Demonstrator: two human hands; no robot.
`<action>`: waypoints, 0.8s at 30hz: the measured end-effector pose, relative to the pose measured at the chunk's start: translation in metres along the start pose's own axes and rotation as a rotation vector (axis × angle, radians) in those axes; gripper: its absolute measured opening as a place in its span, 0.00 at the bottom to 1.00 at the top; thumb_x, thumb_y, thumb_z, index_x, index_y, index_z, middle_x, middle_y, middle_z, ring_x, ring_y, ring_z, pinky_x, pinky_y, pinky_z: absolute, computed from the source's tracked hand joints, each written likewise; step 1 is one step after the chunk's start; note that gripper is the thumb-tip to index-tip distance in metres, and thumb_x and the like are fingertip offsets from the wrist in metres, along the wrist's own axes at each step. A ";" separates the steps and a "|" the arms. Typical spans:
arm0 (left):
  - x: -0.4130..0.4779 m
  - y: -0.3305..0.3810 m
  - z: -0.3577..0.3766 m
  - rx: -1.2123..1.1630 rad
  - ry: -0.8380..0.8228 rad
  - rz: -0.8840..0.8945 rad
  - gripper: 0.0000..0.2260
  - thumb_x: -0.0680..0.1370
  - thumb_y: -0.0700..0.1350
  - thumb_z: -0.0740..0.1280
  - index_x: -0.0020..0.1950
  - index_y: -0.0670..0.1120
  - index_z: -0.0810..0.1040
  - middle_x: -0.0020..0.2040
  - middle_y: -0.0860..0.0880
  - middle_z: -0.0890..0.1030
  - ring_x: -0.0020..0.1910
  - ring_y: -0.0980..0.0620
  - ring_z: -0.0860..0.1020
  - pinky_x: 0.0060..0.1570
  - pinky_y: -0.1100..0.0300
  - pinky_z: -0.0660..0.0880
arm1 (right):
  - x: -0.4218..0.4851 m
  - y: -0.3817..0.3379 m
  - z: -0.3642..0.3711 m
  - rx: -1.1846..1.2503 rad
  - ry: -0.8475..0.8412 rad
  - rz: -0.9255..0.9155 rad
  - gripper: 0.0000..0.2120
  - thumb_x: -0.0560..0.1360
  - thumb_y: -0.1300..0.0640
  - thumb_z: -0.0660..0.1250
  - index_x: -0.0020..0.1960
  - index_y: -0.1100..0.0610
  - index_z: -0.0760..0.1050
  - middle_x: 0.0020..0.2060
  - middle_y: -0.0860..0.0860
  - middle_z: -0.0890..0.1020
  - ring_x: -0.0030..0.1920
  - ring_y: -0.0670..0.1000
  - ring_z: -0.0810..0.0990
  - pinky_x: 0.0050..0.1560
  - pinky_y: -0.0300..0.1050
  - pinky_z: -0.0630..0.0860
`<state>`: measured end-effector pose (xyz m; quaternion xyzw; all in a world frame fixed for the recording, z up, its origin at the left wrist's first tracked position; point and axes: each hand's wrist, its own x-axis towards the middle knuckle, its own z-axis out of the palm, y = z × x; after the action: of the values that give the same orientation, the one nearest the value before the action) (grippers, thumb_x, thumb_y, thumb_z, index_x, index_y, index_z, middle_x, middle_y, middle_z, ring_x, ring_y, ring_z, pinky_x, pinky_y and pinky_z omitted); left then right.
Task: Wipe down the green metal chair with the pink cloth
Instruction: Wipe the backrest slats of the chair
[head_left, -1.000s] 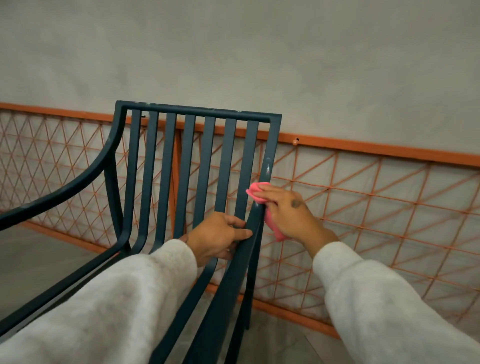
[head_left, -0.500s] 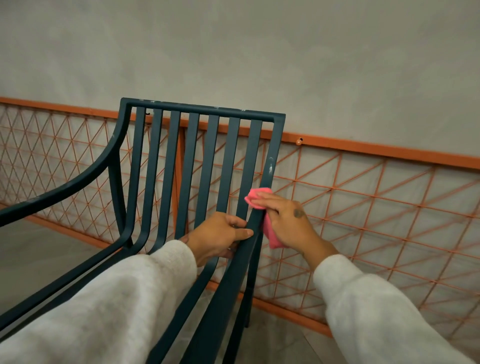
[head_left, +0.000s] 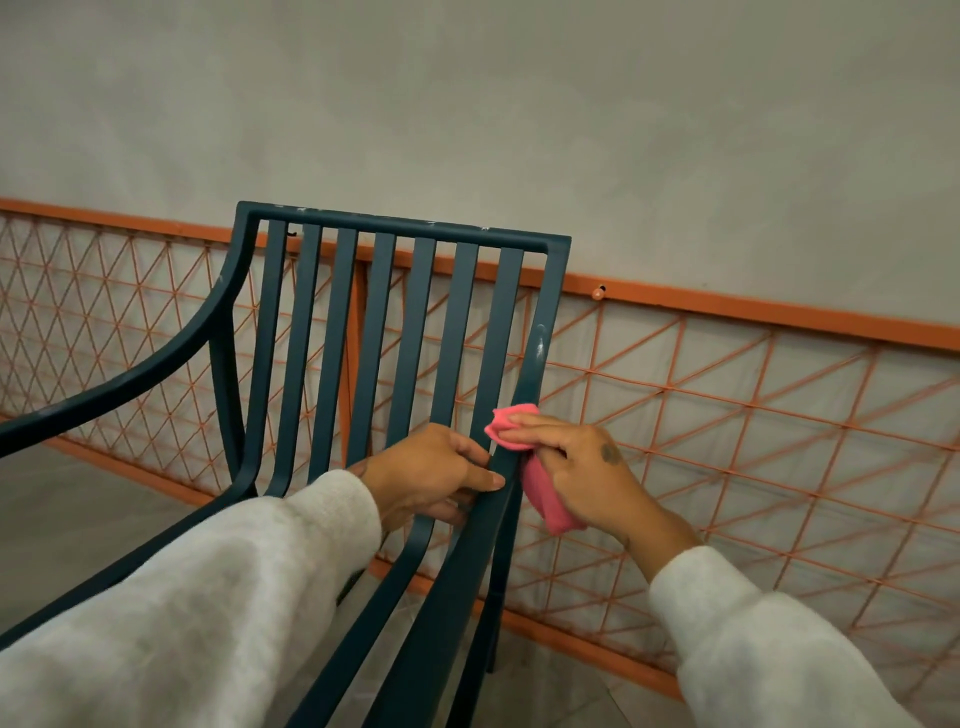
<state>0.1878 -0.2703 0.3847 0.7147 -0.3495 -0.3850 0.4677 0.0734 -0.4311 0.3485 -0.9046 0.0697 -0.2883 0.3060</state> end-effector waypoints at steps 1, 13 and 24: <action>0.003 0.003 0.000 0.023 0.002 0.013 0.15 0.76 0.38 0.71 0.62 0.44 0.78 0.50 0.45 0.86 0.47 0.49 0.85 0.42 0.57 0.83 | -0.004 0.000 -0.003 0.059 -0.029 0.013 0.23 0.78 0.73 0.58 0.58 0.52 0.83 0.63 0.42 0.80 0.66 0.36 0.72 0.71 0.31 0.62; 0.032 0.024 0.008 0.170 0.034 0.116 0.26 0.75 0.38 0.72 0.71 0.46 0.70 0.44 0.53 0.81 0.45 0.52 0.82 0.43 0.54 0.83 | 0.038 0.005 -0.060 0.234 0.255 0.173 0.21 0.80 0.65 0.61 0.55 0.41 0.83 0.62 0.37 0.78 0.62 0.40 0.75 0.61 0.37 0.75; 0.032 0.010 0.007 0.084 0.044 0.164 0.22 0.76 0.38 0.71 0.69 0.47 0.73 0.44 0.51 0.82 0.44 0.52 0.82 0.38 0.56 0.82 | 0.068 0.010 -0.024 -0.174 0.176 -0.070 0.27 0.75 0.78 0.56 0.64 0.56 0.78 0.66 0.43 0.73 0.66 0.26 0.61 0.64 0.16 0.50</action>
<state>0.1948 -0.3035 0.3854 0.7110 -0.4123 -0.3148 0.4748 0.1164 -0.4725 0.3909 -0.9009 0.0895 -0.3699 0.2087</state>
